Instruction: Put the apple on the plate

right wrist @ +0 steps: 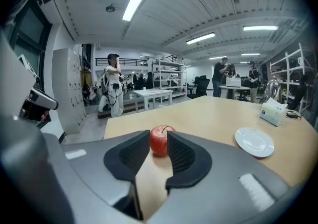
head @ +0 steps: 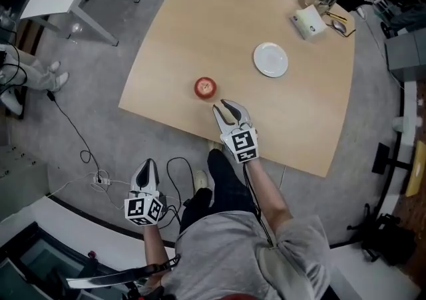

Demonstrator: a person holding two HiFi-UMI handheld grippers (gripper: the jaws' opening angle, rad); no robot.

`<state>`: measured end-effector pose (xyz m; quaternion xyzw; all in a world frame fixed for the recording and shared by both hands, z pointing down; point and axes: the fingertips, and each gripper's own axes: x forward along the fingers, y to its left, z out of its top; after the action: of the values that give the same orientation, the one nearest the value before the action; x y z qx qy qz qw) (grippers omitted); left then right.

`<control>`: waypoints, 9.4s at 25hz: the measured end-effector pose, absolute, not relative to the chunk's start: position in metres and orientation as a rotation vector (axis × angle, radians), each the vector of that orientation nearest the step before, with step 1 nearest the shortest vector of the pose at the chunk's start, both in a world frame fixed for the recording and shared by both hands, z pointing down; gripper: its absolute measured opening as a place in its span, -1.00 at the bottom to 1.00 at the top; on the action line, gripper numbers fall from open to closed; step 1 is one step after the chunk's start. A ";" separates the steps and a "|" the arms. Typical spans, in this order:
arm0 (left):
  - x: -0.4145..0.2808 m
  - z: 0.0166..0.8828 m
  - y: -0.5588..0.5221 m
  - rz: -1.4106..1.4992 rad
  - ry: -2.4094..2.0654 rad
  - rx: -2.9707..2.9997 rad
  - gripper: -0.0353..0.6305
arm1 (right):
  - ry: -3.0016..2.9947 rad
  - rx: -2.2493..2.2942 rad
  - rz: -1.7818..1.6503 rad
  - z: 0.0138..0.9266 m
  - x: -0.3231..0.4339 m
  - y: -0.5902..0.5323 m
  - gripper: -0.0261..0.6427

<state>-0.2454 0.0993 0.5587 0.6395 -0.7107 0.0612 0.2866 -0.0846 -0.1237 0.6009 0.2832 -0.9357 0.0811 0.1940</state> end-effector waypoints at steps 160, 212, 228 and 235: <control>-0.167 0.579 -0.069 0.262 -1.589 2.014 -0.83 | -2.369 1.542 0.281 0.605 0.104 -0.333 -0.04; -0.123 0.463 0.059 0.157 -1.612 2.291 -0.83 | -2.502 1.676 0.231 0.473 0.148 -0.008 -0.76; -0.128 0.440 0.109 0.112 -1.650 2.324 -0.83 | -2.524 1.665 0.224 0.460 0.144 0.070 -0.85; -0.133 0.442 0.125 0.123 -1.674 2.316 -0.83 | -2.512 1.659 0.248 0.467 0.148 0.088 -0.87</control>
<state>-0.1332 0.1248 0.4425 0.8016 -0.5796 0.0425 0.1401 0.1485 0.0884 0.4671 0.5482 -0.8301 0.0821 0.0602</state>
